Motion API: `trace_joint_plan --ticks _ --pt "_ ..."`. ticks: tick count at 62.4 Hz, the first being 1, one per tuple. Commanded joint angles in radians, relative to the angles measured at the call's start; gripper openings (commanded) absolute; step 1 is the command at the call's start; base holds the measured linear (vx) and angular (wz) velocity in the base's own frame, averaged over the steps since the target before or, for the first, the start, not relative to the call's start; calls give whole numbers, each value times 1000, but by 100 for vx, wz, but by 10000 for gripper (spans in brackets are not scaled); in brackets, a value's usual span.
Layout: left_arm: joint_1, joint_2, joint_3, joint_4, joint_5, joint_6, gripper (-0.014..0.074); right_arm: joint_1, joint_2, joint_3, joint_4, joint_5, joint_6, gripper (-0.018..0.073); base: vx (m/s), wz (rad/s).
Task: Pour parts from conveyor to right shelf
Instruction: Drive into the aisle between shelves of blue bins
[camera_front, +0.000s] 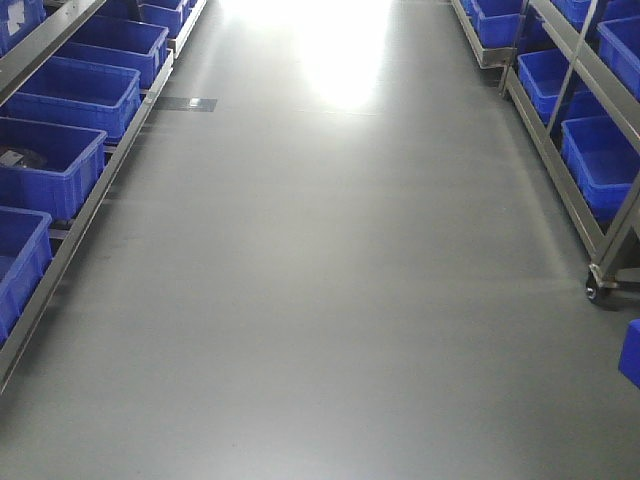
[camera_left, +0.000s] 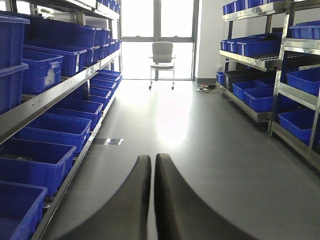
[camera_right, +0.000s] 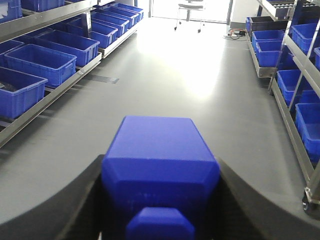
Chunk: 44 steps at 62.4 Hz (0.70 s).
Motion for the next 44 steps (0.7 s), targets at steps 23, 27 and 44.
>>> trace_joint_plan --ticks 23,27,44 --pt "-2 -13 31 0 -77 -9 -6 -6 12 -26 5 -77 -6 -5 41 -9" --pt "-2 -13 31 0 -77 -9 -6 -6 12 -26 5 -77 -6 -5 51 -12" --pt "-2 -13 31 0 -77 -9 -6 -6 12 -26 5 -78 -6 -5 57 -6"
